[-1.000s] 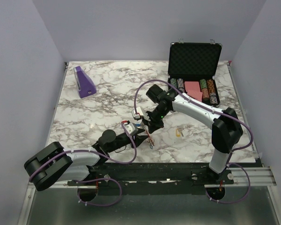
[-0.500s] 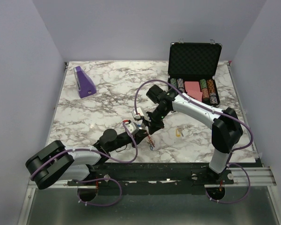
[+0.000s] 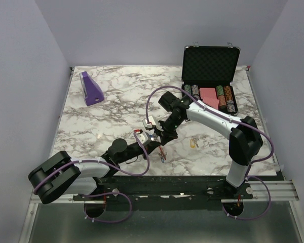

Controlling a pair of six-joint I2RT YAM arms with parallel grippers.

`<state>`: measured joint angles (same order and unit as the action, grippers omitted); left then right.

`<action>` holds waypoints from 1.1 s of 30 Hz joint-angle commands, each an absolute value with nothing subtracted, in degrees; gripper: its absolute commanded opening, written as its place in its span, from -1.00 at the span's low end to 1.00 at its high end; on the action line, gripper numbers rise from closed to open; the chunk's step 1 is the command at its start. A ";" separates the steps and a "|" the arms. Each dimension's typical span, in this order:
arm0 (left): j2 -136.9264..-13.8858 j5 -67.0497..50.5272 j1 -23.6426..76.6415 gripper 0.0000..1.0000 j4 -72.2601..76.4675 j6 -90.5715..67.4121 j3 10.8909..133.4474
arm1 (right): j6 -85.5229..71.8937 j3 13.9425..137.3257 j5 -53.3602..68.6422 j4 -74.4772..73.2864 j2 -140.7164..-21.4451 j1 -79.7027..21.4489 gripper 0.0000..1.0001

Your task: Put the keys on the keyring

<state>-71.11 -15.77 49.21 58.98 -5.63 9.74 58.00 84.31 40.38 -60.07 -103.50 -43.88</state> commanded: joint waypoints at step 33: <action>-56.16 -12.39 48.60 -1.00 65.39 -12.48 0.18 | 63.11 72.69 71.01 -43.69 -98.53 -37.27 -0.10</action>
